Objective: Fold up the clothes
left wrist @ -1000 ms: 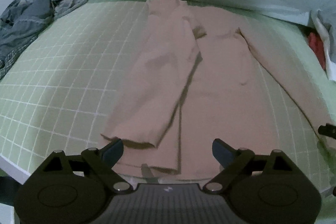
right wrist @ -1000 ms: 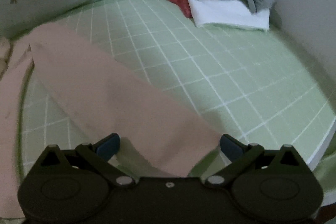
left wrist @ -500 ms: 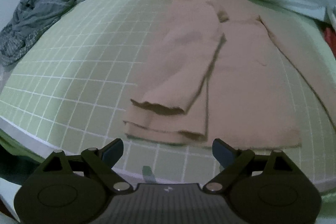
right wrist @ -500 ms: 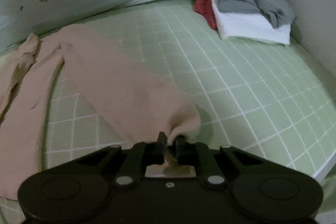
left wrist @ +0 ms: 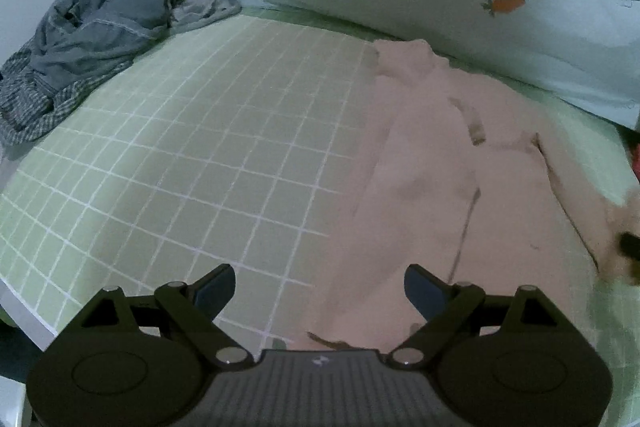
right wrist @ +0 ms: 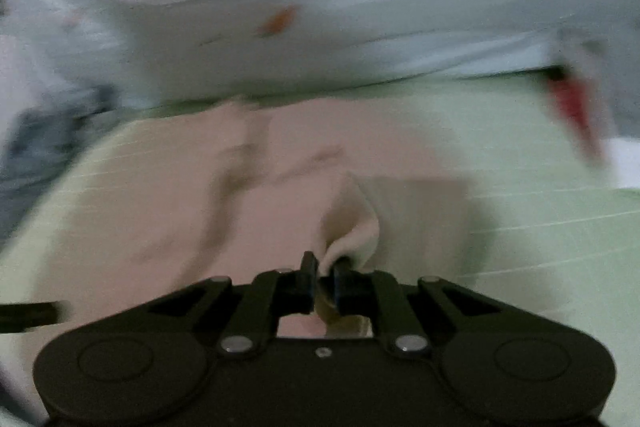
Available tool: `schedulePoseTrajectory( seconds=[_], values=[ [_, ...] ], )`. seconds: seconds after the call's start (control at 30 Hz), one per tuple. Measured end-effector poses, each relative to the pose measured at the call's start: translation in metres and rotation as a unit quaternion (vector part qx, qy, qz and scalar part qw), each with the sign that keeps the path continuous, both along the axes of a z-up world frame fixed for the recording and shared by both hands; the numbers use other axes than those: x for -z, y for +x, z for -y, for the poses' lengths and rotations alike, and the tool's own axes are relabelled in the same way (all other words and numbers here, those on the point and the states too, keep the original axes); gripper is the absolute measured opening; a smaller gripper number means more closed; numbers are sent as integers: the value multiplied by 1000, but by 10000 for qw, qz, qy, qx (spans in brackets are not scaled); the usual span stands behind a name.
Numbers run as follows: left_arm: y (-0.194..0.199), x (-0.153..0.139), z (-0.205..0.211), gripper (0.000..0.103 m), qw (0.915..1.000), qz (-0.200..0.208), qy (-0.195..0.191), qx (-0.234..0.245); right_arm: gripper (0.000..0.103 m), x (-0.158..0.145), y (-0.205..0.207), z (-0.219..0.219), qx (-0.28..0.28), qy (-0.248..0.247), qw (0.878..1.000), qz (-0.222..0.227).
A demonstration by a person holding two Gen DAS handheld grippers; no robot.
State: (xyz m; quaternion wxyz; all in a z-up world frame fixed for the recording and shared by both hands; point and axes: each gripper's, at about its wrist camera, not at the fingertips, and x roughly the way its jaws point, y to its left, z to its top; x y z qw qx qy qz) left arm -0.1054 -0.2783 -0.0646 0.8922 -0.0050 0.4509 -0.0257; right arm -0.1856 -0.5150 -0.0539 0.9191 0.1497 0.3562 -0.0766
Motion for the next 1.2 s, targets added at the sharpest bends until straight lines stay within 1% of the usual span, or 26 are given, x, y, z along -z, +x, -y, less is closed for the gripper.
schedulePoseTrajectory(
  seconds=[0.03,0.07,0.1,0.13,0.17,0.23,0.4,0.53,0.6,0.67,0.77,0.83,0.87,0.9,0.97,1.0,1.03,1.07,1.13,1.2],
  values=[
    [1,1,0,92,10000,-16,4,3,29,3,5,-6,-109,110,9999,-32],
    [2,2,0,92,10000,-37,9,7,40,8,8,-11,-146,109,9997,-141],
    [3,3,2,92,9999,-98,10,19,57,11,9,-14,-153,57,9995,-254],
    [4,4,5,92,9999,-110,4,49,63,12,7,-14,-153,-19,9994,-296],
    [6,4,7,92,9999,-115,-2,82,66,12,3,-11,-141,-90,9994,-294],
    [8,4,15,92,9998,-115,-12,176,81,11,-7,3,101,-185,9993,-317],
    [15,5,55,92,9982,-122,-43,580,83,14,-29,55,926,-173,9945,-453],
    [18,13,98,91,9947,-190,-107,1002,85,21,-55,92,1379,-289,9880,-633],
    [20,19,116,89,9933,-282,-84,1118,86,26,-65,107,1534,-285,9851,-724],
    [22,25,133,84,9917,-377,-59,1229,86,31,-74,122,1679,-273,9820,-822],
    [27,37,151,76,9892,-584,-126,1342,87,40,-85,143,1807,-250,9782,-995],
    [32,48,160,62,9884,-768,-68,1312,86,46,-92,153,1865,-234,9760,-1099],
    [34,53,164,59,9879,-861,-36,1293,86,49,-95,158,1886,-222,9751,-1145],
    [35,57,167,52,9878,-930,-7,1250,87,52,-97,162,1898,-211,9744,-1186],
    [35,59,171,43,9892,-858,130,1177,87,56,-100,168,1917,-193,9734,-1242],
    [35,58,173,29,9890,-834,158,1210,86,58,-101,170,1926,-174,9732,-1244],
    [36,56,175,18,9886,-816,178,1250,86,60,-102,172,1934,-154,9731,-1246],
    [37,55,175,6,9877,-845,109,1311,87,61,-102,174,1946,-114,9730,-1236],
    [36,48,177,5,9877,-755,145,1359,86,62,-99,175,1963,-11,9730,-1213],
    [35,36,176,5,9876,-543,199,1459,86,61,-92,173,1945,21,9738,-1178]
  ],
)
